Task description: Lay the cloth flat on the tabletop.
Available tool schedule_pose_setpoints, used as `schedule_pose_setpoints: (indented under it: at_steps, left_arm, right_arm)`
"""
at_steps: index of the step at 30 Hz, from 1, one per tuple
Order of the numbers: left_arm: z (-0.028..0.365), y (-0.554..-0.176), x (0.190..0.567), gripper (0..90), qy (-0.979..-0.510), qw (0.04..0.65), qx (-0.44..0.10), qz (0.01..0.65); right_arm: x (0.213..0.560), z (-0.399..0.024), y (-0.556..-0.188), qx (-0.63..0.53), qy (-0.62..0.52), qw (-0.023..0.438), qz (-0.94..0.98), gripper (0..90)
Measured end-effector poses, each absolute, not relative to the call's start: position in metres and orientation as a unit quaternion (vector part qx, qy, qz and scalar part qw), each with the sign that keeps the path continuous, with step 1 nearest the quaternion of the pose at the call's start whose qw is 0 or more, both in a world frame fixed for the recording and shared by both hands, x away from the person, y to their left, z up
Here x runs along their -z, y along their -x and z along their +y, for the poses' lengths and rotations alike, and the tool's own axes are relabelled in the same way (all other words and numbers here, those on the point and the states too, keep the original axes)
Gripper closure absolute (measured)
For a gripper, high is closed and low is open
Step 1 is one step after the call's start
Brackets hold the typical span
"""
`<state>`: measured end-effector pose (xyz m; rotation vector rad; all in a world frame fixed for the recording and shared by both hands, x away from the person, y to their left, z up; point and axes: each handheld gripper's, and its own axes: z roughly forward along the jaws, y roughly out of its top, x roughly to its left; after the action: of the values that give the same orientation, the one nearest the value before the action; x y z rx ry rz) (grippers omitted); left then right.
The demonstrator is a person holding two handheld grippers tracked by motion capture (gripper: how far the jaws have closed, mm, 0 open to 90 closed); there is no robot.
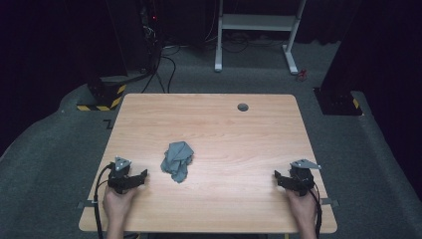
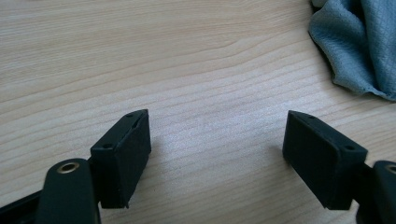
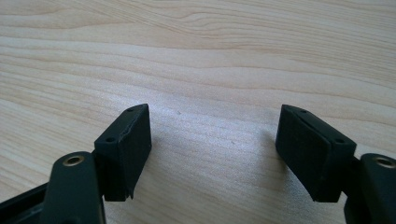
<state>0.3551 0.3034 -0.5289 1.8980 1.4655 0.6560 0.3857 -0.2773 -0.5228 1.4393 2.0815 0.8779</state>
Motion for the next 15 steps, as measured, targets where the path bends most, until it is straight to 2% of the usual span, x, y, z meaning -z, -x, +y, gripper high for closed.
schedule_pose_setpoints:
  at_steps: [15]
  left_arm:
    - [0.3010, -0.3568, 0.5293, 15.8, -0.734, 0.323, -0.239, 0.548]
  right_arm:
    - [0.5226, -0.2773, -0.3843, -0.319, -0.524, 0.228, 0.756, 26.7]
